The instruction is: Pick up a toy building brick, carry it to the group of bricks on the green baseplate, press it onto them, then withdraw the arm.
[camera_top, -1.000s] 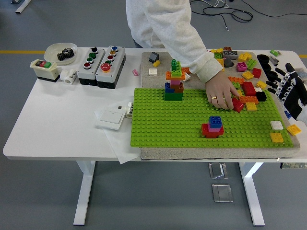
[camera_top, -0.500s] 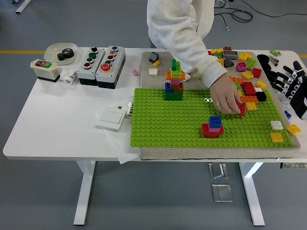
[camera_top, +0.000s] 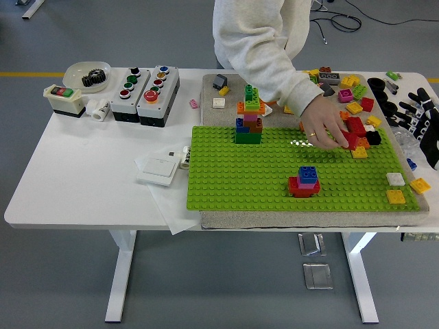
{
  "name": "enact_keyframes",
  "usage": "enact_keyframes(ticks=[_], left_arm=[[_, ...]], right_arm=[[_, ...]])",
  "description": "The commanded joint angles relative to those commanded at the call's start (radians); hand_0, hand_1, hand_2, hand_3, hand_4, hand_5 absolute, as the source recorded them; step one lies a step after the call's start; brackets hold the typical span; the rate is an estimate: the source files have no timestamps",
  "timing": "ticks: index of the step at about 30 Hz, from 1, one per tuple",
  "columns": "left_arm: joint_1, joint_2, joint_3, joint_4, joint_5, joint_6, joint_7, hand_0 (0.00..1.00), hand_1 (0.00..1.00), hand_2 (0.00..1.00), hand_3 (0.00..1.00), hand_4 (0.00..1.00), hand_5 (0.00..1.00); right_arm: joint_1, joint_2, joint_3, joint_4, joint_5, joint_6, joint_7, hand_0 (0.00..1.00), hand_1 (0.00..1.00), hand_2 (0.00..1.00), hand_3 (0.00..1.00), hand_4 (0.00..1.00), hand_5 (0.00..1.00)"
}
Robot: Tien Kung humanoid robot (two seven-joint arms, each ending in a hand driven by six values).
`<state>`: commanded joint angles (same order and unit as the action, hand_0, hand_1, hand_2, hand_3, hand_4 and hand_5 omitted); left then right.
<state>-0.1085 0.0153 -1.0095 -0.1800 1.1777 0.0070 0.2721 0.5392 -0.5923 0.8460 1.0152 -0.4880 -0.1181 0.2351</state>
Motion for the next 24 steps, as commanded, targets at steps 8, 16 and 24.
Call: enact_keyframes(ticks=[8,16,24], left_arm=[[0.001,0.0,-0.001,0.0,0.004,-0.001,0.001,0.777,0.715,0.649,0.561,0.587,0.608],[0.005,0.001,0.006,0.0,0.0,-0.003,0.0,0.777,0.714,0.648,0.561,0.587,0.608],[0.003,0.003,0.01,0.0,-0.004,-0.004,0.001,0.777,0.714,0.648,0.561,0.588,0.609]], right_arm=[[-0.008,-0.004,-0.01,0.001,-0.122,-0.04,-0.008,0.927,0.859,0.871,0.922,0.998,0.748],[-0.011,0.0,-0.016,-0.003,-0.15,-0.055,-0.013,0.924,0.856,0.869,0.919,0.998,0.722],[-0.01,0.001,-0.022,-0.006,-0.19,-0.065,-0.016,0.92,0.854,0.867,0.916,0.998,0.718]])
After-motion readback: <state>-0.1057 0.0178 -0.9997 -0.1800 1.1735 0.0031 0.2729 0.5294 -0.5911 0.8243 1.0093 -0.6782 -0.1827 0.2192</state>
